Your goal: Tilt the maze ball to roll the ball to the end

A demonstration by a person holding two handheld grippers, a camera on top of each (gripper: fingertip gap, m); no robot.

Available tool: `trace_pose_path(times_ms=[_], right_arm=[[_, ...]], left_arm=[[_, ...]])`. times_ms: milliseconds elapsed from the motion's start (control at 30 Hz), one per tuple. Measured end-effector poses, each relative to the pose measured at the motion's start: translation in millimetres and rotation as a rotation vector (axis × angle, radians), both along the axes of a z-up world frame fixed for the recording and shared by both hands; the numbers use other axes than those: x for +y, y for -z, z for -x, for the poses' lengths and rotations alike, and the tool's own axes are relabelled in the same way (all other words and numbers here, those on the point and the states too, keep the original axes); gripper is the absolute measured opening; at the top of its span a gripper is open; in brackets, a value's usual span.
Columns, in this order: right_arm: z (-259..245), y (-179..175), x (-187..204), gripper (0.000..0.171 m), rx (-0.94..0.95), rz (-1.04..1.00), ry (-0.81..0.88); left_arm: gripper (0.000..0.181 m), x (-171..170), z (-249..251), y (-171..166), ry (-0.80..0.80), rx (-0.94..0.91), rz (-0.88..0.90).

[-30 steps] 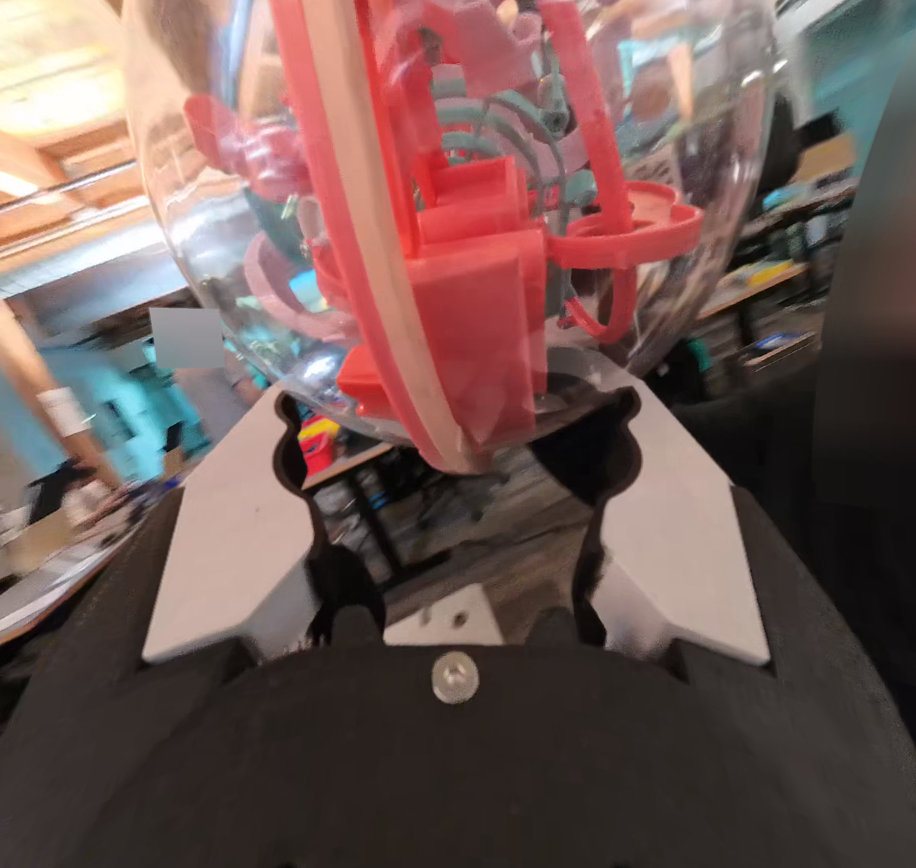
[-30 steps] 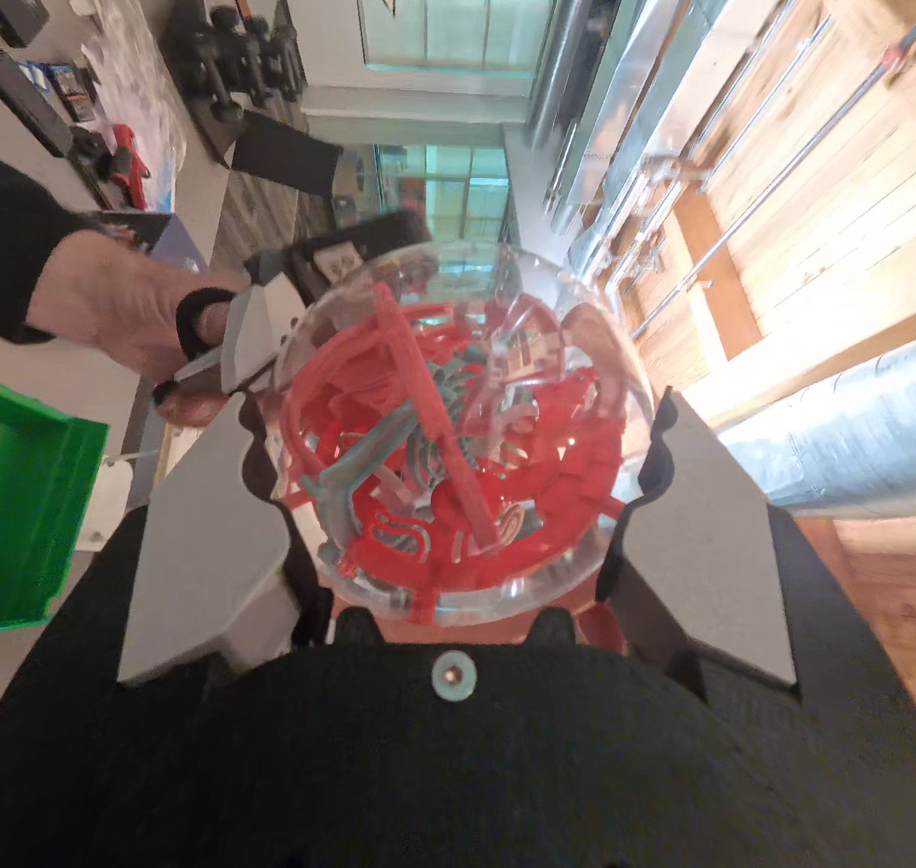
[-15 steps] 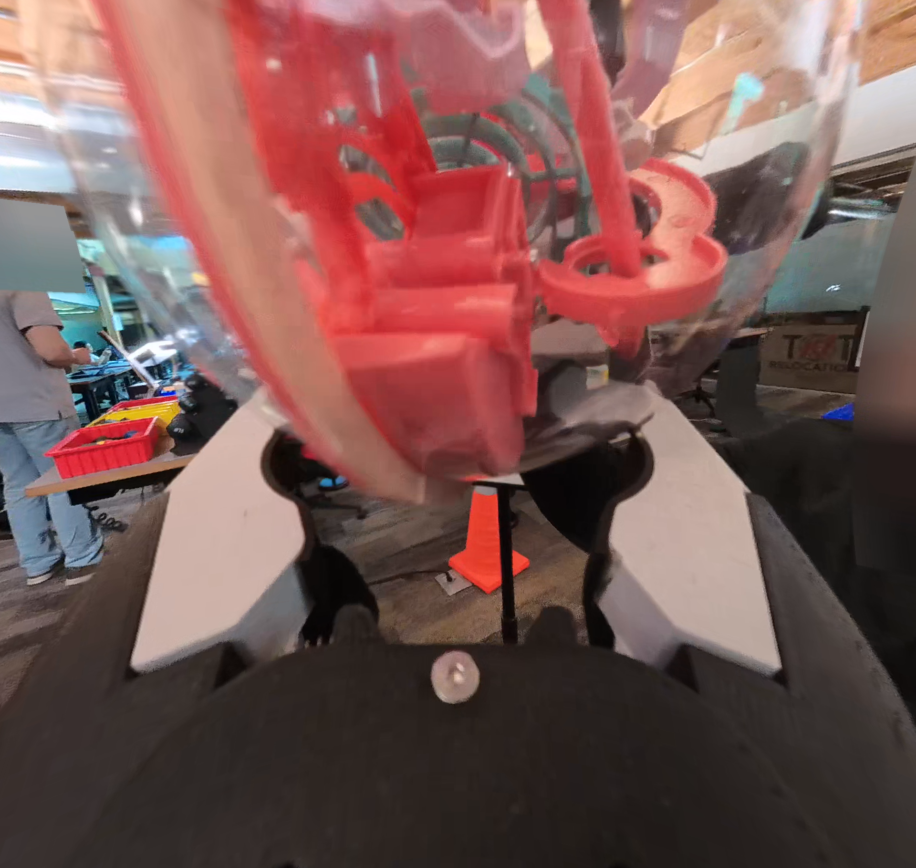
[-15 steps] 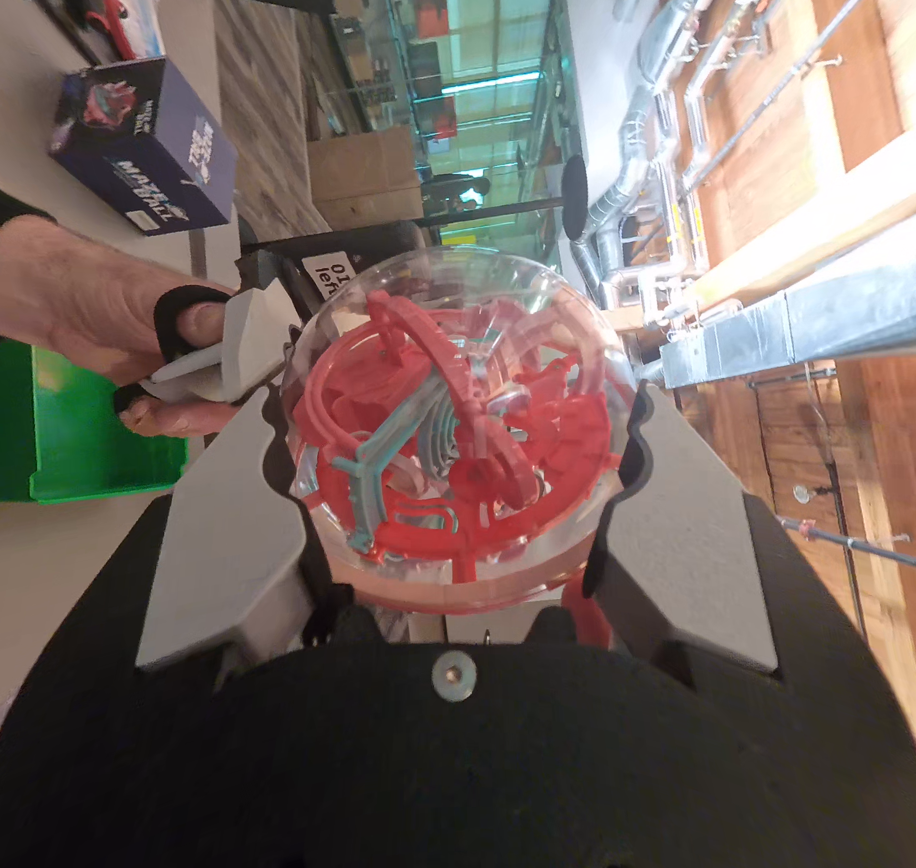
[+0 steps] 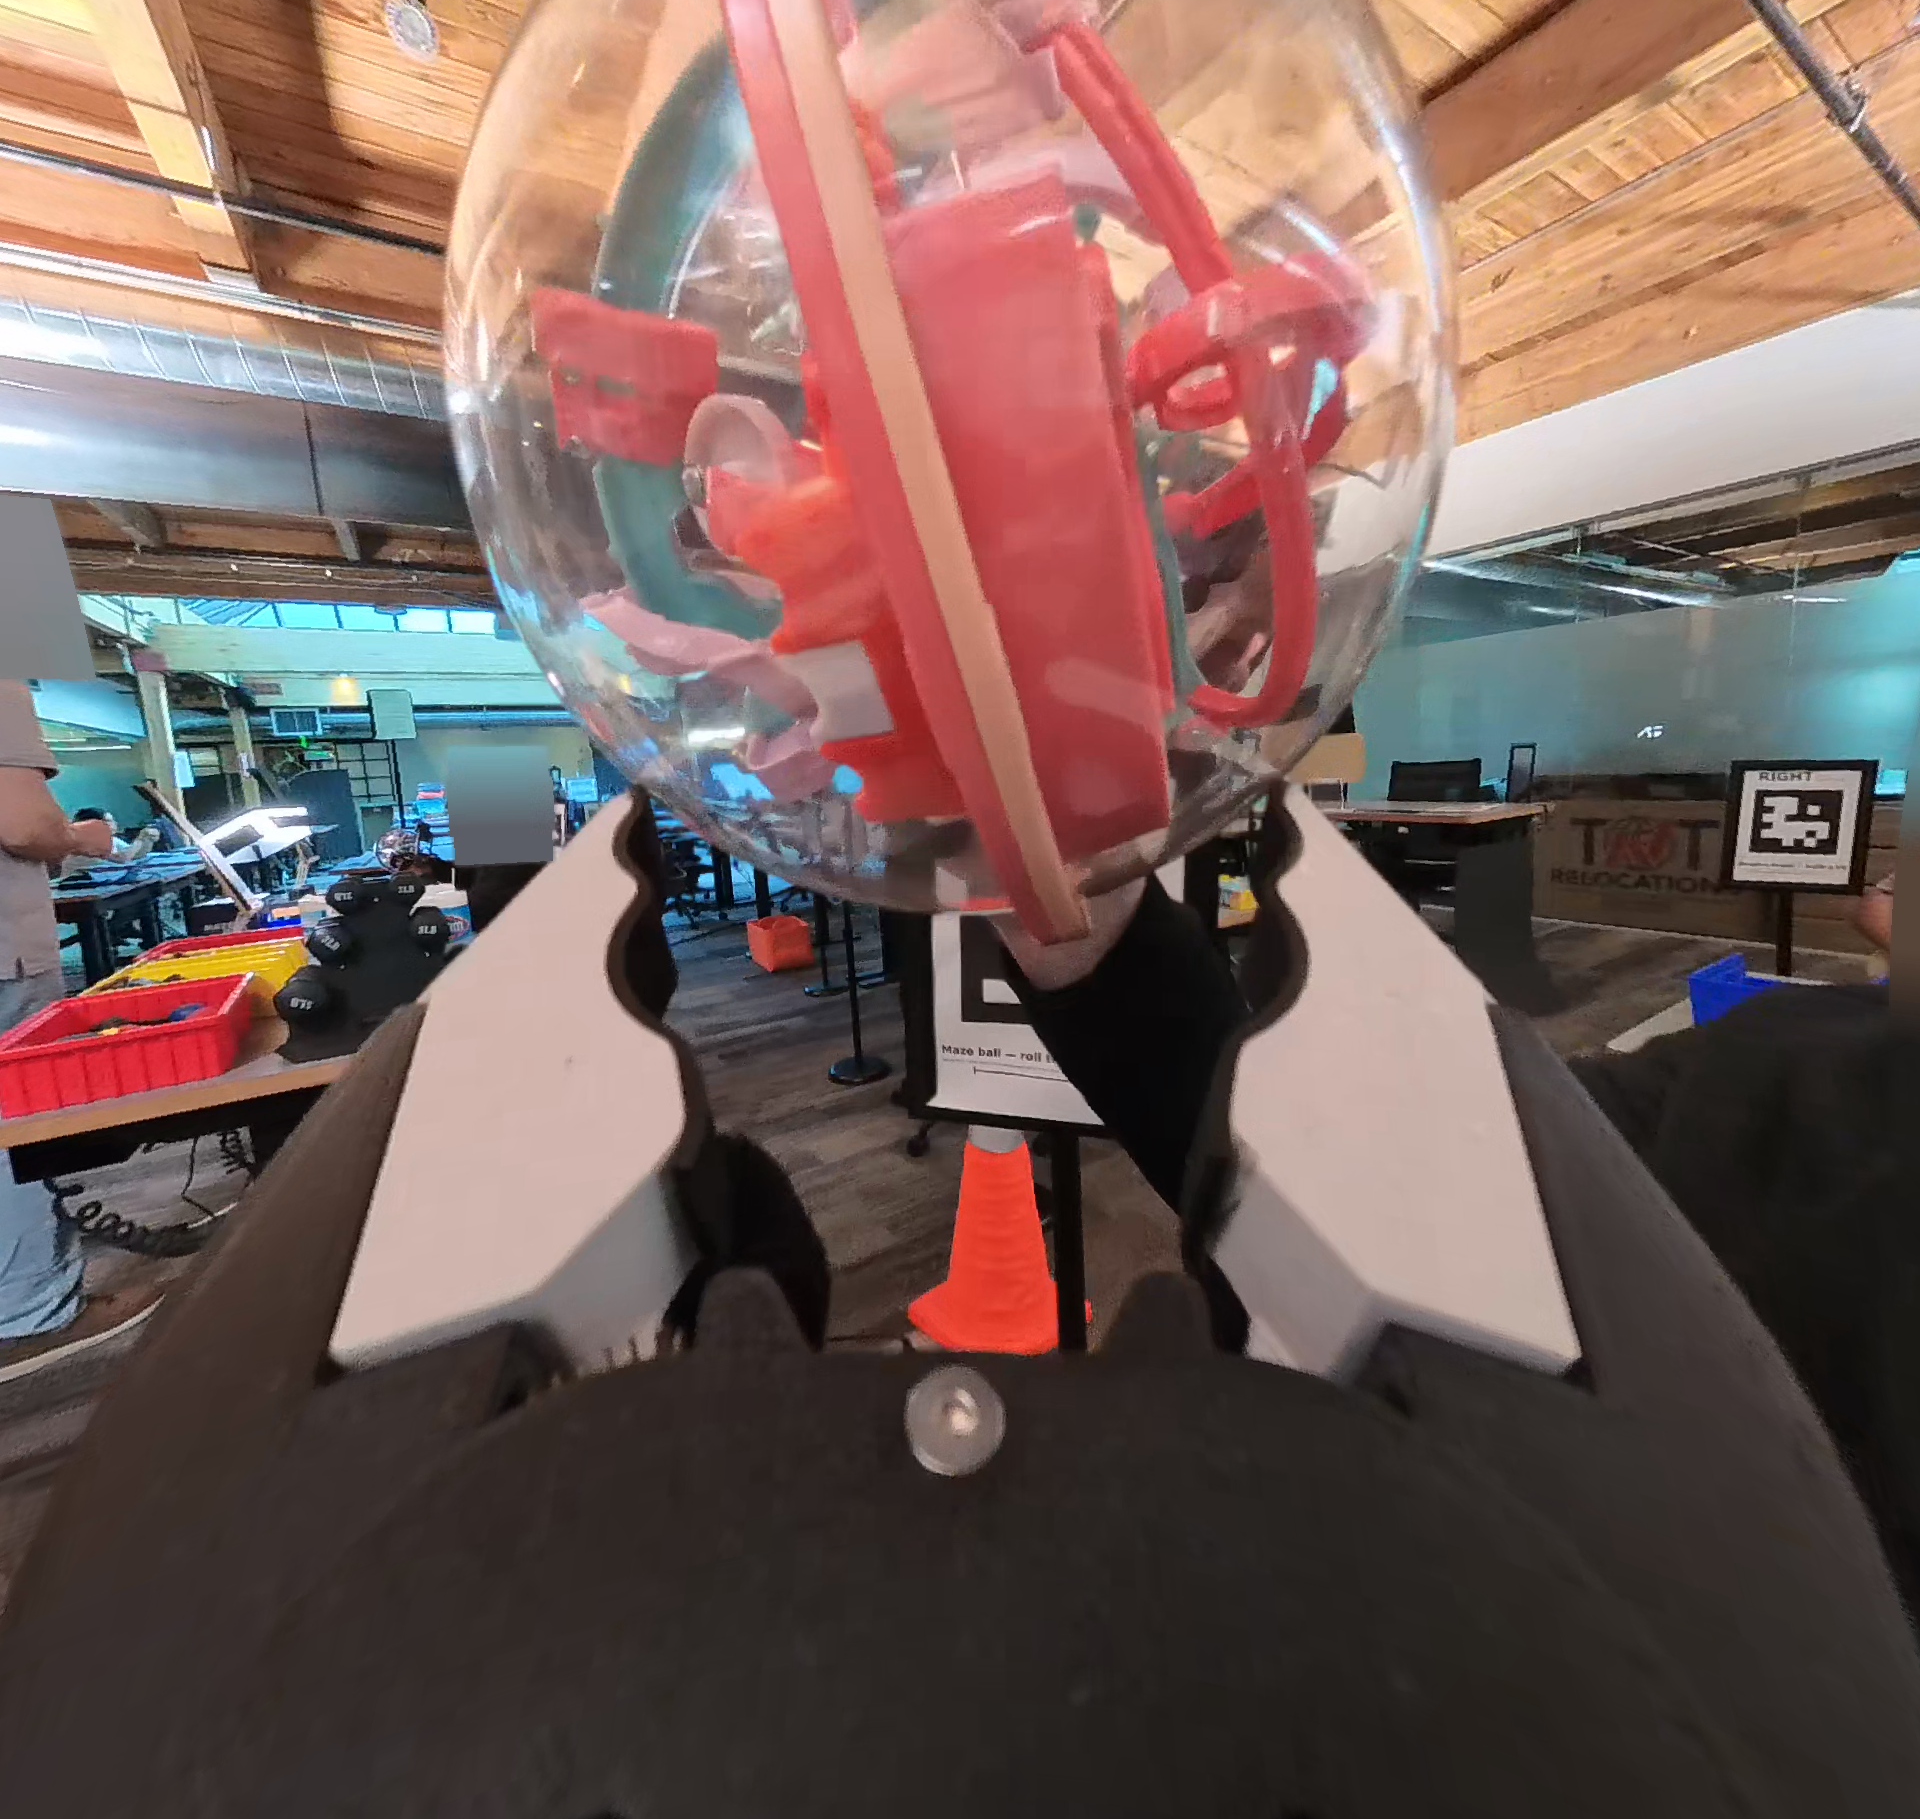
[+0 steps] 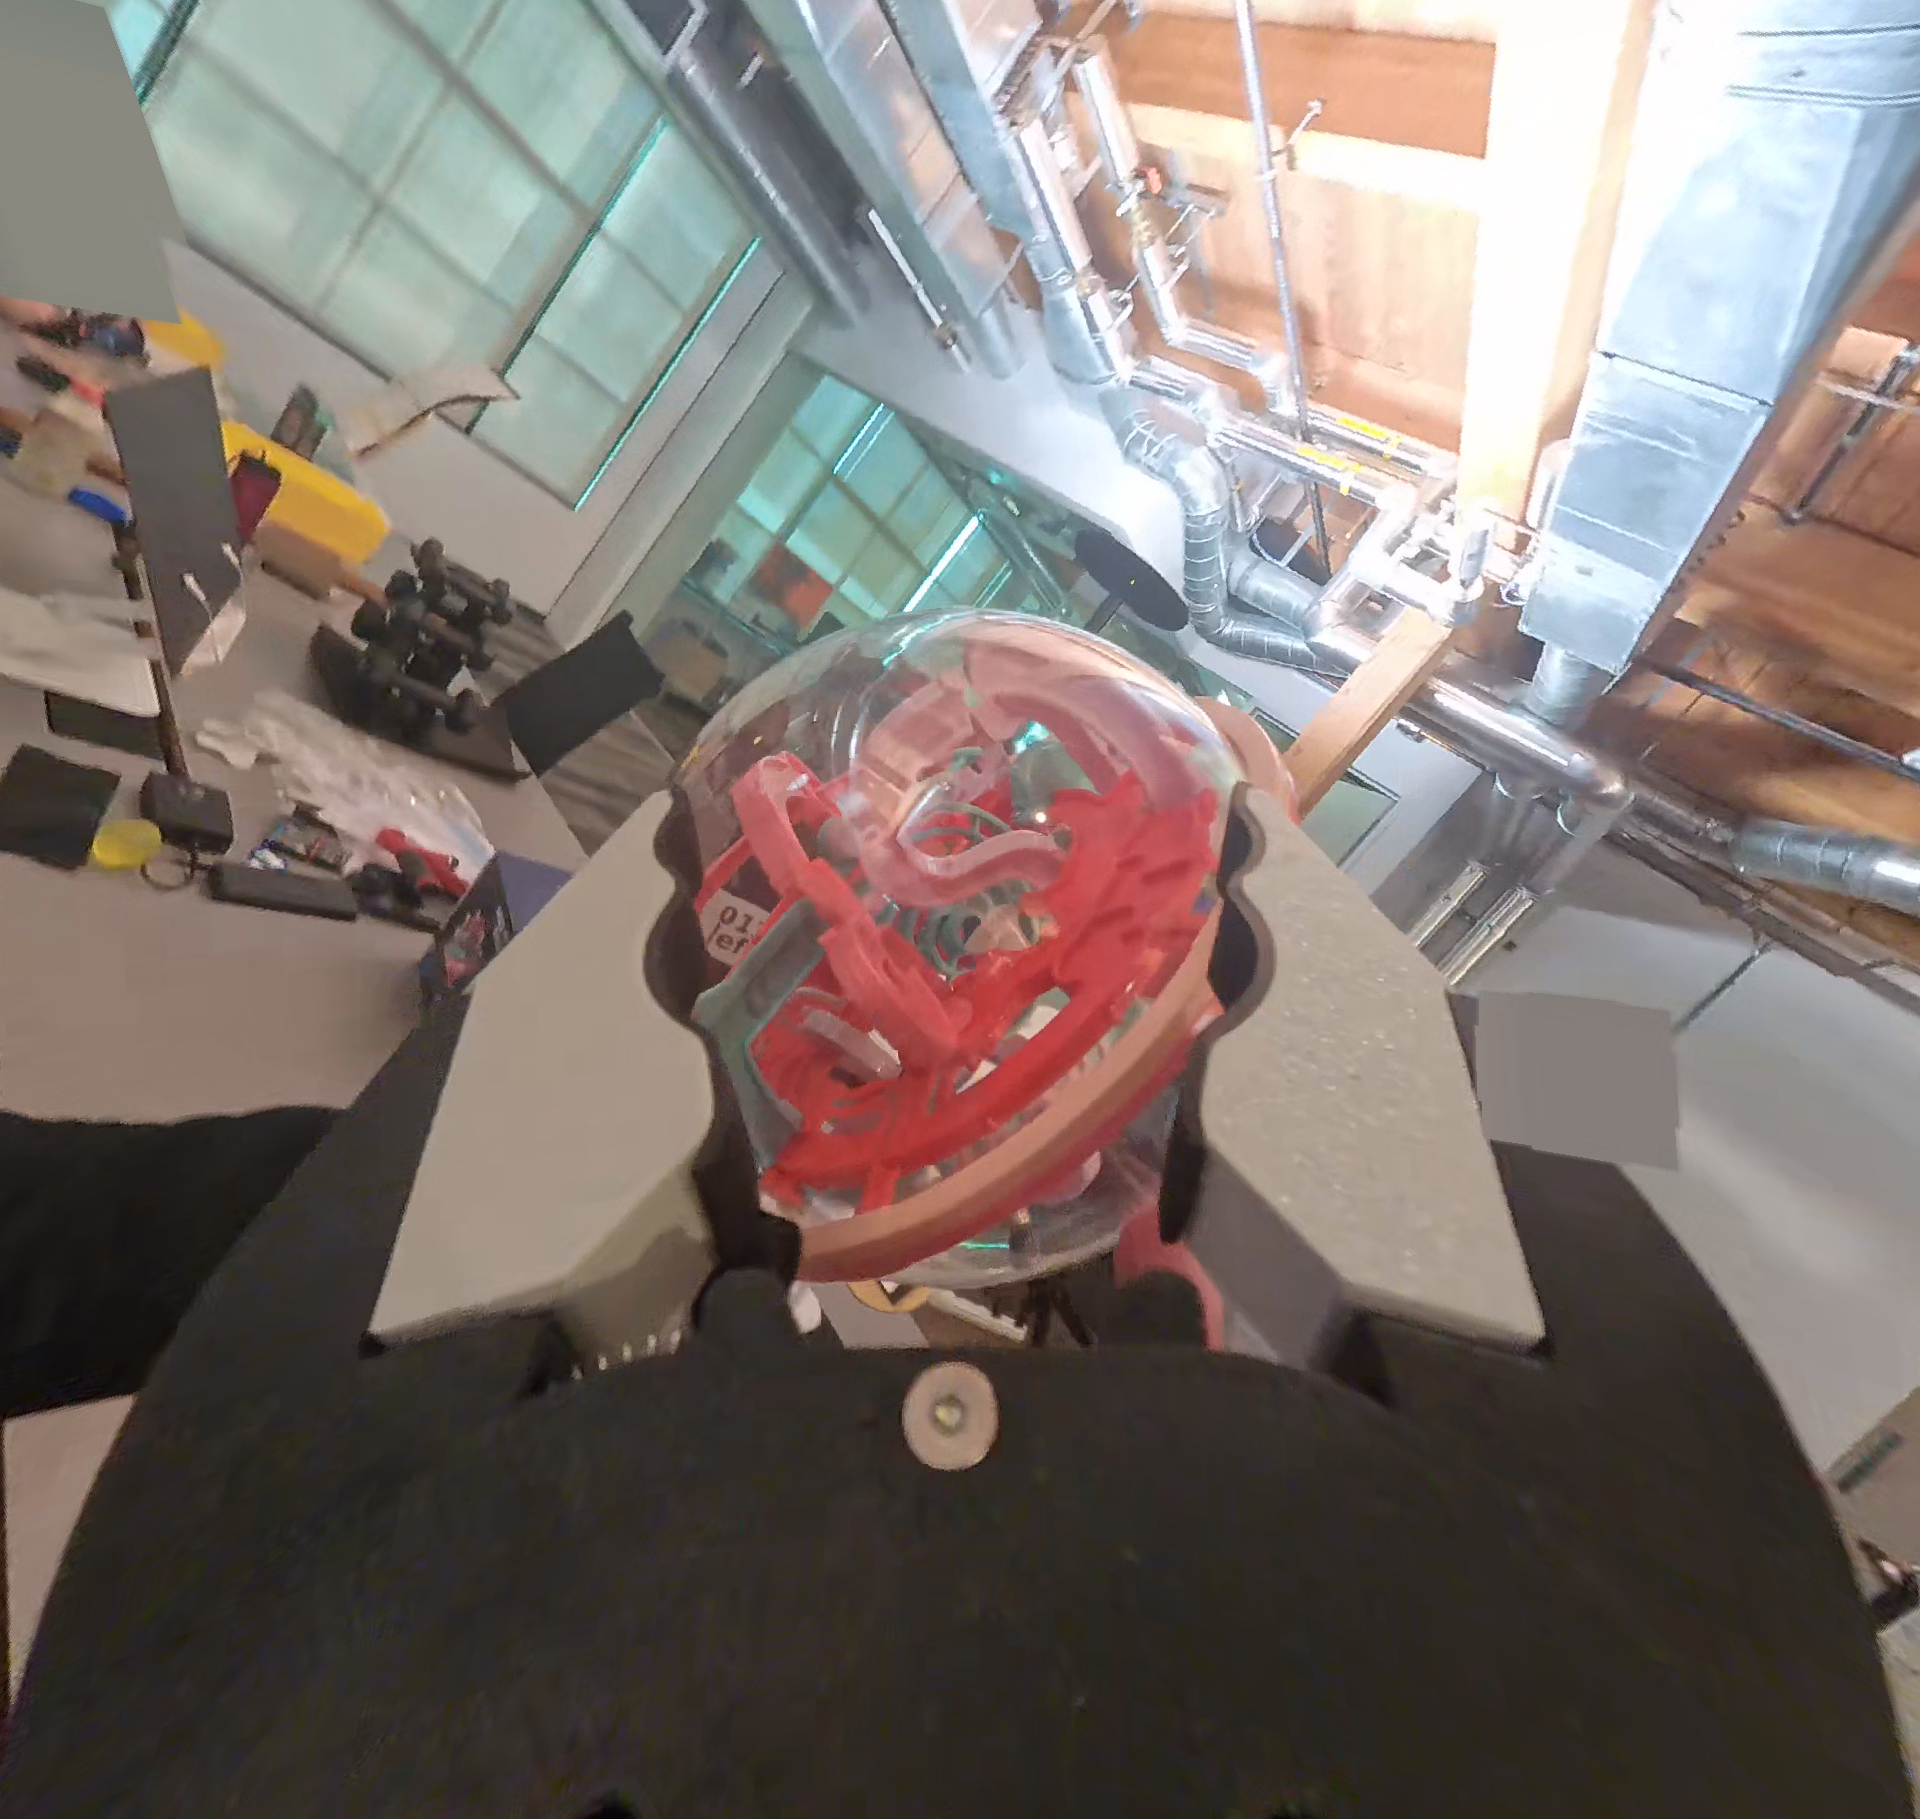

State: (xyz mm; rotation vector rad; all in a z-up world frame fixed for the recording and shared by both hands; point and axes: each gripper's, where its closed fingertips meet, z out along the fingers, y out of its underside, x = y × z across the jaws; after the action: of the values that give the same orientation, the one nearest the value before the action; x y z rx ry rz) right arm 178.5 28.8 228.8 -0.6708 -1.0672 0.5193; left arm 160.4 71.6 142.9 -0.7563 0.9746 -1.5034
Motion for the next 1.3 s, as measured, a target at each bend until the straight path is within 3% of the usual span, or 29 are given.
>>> trace_pose_path(times_ms=[200,367,433,467,533,600,867,1167,1300], right_arm=[[-32,-6,0,0.072,0.142,0.075,-0.055],[-63,-14,8,0.027,0.283,0.188,-0.096],[-72,-12,14,0.02,0.304,0.235,-0.095],[-77,-12,17,0.027,0.328,0.266,-0.095],[-87,-11,26,0.057,0.379,0.346,-0.113],[-98,-8,31,0.063,0.419,0.368,-0.119],[-83,27,34,0.132,0.319,0.479,-0.193],[-69,58,7,0.138,0.104,0.417,-0.226],[-60,36,-67,0.138,0.099,0.198,-0.239]], left_arm=[[0.107,3,-14,-1,-0.008,-0.033,0.007],[0.106,3,-25,2,0.01,-0.073,0.006],[0.106,3,-31,6,0.024,-0.063,0.009],[0.105,3,-33,7,0.03,-0.072,0.007],[0.105,1,-35,7,0.047,-0.092,-0.001],[0.105,3,-39,9,0.042,-0.088,0.004],[0.105,4,-37,8,0.089,-0.086,0.009],[0.108,-17,-26,-7,0.059,-0.016,-0.12],[0.109,-83,-18,-29,0.054,0.035,-0.306]])
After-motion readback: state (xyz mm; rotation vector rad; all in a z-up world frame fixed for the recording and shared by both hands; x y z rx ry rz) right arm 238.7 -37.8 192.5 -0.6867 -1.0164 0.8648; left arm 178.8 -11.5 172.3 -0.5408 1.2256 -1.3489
